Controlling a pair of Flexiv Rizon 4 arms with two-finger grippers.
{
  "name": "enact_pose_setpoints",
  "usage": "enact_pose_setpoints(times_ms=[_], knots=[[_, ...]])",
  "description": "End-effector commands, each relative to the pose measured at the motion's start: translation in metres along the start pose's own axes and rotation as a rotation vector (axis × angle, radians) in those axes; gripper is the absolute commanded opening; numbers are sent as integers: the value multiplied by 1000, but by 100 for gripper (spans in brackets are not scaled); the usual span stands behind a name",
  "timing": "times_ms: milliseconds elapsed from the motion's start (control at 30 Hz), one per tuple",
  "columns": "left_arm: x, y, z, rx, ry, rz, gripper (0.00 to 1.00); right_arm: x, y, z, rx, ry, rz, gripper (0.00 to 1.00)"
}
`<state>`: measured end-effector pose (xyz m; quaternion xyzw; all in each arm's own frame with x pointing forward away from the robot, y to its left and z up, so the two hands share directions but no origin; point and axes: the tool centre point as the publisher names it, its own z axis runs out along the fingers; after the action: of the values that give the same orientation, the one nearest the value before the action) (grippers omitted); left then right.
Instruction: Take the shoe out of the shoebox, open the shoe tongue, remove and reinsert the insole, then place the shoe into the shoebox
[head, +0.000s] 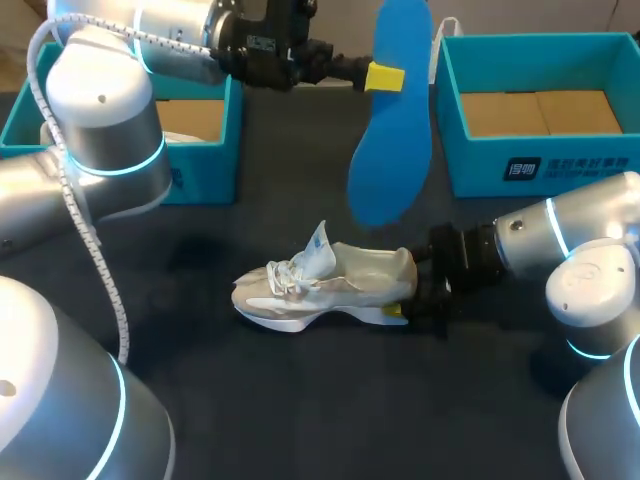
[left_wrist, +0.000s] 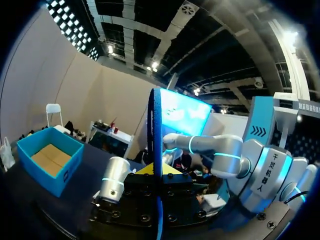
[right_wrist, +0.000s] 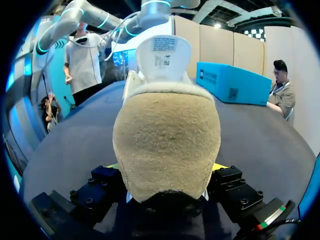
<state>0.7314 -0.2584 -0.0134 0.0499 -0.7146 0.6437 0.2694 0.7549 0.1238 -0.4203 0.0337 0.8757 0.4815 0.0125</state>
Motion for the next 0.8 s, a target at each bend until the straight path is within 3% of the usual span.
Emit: enact_pose_setpoints(times_ms=[33,233,800], knots=[[25,0,4,23,-21,-48,0,0,-1,4,4,-1,0,0],[52,-8,4,62,-20,-164,0,0,-1,4,4,-1,0,0],[87,-1,8,111,0,-263,0,0,-1,4,4,-1,0,0]])
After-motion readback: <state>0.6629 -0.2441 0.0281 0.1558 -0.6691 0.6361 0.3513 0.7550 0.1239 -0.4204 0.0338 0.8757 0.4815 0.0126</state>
